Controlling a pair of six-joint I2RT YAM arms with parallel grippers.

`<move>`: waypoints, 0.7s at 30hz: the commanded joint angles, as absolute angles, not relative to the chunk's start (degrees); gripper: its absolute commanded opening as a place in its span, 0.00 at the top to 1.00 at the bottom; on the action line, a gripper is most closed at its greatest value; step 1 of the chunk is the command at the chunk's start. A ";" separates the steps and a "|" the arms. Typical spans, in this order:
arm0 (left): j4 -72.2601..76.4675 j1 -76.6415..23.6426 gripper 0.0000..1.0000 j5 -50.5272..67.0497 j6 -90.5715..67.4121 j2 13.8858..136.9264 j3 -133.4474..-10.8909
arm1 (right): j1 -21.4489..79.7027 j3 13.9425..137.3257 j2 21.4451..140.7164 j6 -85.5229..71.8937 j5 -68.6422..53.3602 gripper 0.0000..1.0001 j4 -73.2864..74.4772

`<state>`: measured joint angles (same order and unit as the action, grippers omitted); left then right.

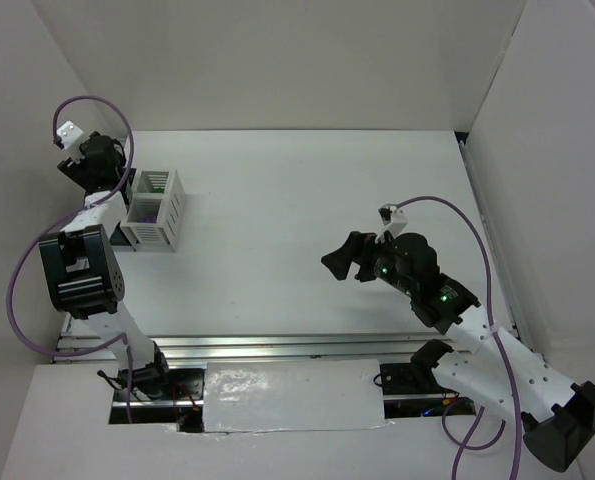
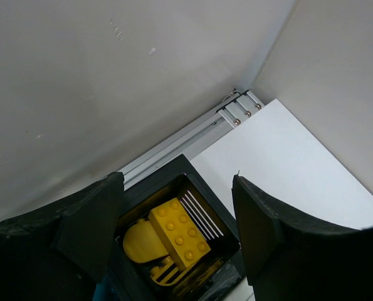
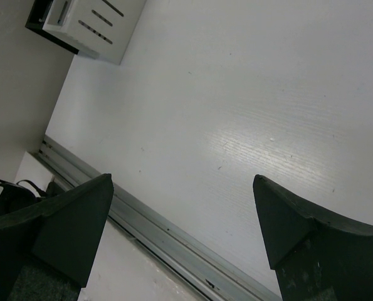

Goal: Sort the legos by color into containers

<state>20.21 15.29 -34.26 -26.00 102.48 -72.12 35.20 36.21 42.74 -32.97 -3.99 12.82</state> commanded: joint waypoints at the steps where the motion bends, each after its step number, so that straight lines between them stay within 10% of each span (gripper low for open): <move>1: 19.78 15.56 0.18 -33.93 -27.60 102.14 -74.80 | 34.81 36.04 42.45 -31.90 -4.75 0.00 9.58; 6: 17.94 15.29 0.01 -31.90 -29.97 95.99 -73.74 | 34.89 36.65 43.42 -31.73 -5.01 0.00 9.67; 16: -31.95 12.40 0.00 -27.69 -33.49 87.55 -103.61 | 34.89 42.88 40.70 -31.73 4.56 0.00 18.08; 21: -43.59 9.15 0.00 -19.88 -26.46 71.96 -94.25 | 35.07 55.17 38.32 -31.64 15.70 0.00 33.26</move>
